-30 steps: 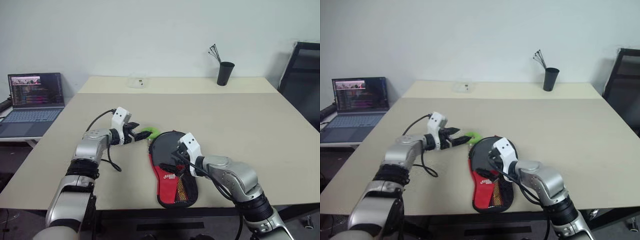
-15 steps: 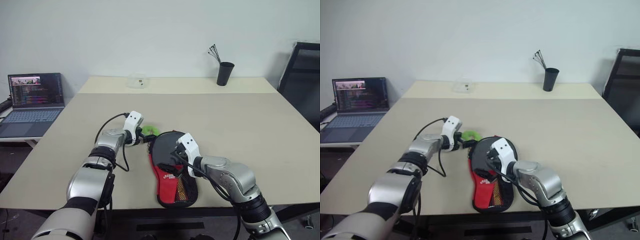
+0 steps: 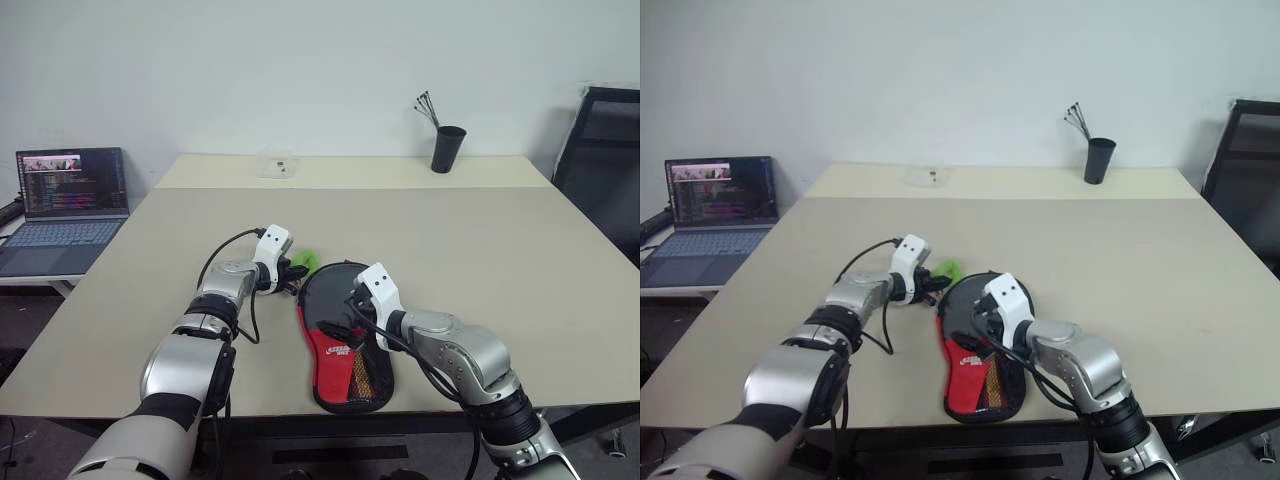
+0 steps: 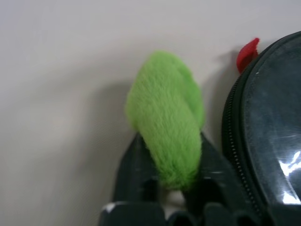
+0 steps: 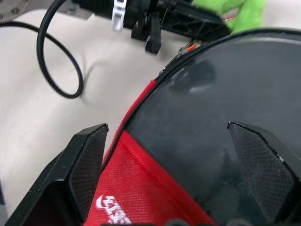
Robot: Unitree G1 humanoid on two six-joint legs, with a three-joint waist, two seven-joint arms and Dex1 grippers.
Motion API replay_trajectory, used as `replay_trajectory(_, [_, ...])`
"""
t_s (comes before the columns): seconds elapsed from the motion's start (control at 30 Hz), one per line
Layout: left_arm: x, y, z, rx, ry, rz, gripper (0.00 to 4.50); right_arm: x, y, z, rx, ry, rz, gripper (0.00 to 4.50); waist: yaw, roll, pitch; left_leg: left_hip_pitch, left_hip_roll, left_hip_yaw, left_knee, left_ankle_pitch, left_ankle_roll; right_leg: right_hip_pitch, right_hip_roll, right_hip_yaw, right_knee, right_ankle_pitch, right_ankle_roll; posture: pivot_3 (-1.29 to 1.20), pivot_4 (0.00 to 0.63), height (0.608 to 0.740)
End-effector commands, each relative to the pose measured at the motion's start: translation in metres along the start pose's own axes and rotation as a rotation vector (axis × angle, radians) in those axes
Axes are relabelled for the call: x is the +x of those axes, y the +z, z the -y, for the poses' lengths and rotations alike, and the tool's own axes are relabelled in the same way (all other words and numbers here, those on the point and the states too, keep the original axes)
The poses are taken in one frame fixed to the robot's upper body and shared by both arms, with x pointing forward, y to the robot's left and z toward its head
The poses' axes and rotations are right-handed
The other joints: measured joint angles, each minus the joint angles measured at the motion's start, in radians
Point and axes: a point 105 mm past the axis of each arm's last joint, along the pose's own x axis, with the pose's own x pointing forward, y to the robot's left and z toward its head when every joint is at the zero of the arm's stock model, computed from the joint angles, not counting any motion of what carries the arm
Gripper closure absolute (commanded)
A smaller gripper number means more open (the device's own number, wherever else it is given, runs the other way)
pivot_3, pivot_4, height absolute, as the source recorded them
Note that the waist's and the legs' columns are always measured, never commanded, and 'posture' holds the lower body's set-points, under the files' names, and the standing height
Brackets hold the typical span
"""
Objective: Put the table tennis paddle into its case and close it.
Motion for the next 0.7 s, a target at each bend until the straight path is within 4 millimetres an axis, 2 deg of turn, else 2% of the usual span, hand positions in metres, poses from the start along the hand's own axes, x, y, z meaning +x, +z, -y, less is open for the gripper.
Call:
replay_trajectory(0.03, [-0.007,0.003,-0.009,0.027,0.027,0.014,4.47,0.008,0.001,0.005,-0.058,-0.020,-0.002,0.00,0.000,0.000,0.000,0.000,0.000,0.000,0.000,0.000,0.000,0.000,0.000,0.000,0.000,0.000,0.000,0.00,0.150,0.740])
replay_trajectory(0.2, [-0.011,0.012,-0.012,0.067,0.025,0.026,4.47,0.015,-0.021,0.016,-0.089,-0.059,-0.089,0.00,0.000,0.000,0.000,0.000,0.000,0.000,0.000,0.000,0.000,0.000,0.000,0.000,0.000,0.000,0.000,0.00,0.150,0.740])
replay_trajectory(0.37, [-0.009,0.025,-0.012,0.176,0.038,0.017,4.47,0.012,-0.037,0.024,-0.083,-0.087,-0.135,0.00,0.002,-0.001,-0.001,0.000,0.000,0.000,0.001,0.000,0.000,0.001,0.000,0.000,0.000,0.000,0.000,0.00,0.150,0.740])
replay_trajectory(0.7, [0.013,0.068,0.007,0.434,0.163,0.059,4.47,0.003,-0.062,0.026,-0.038,-0.114,-0.205,0.00,0.015,-0.004,-0.003,0.000,-0.001,-0.001,0.002,0.000,0.000,0.002,0.000,0.000,-0.002,0.001,0.003,0.00,0.150,0.740])
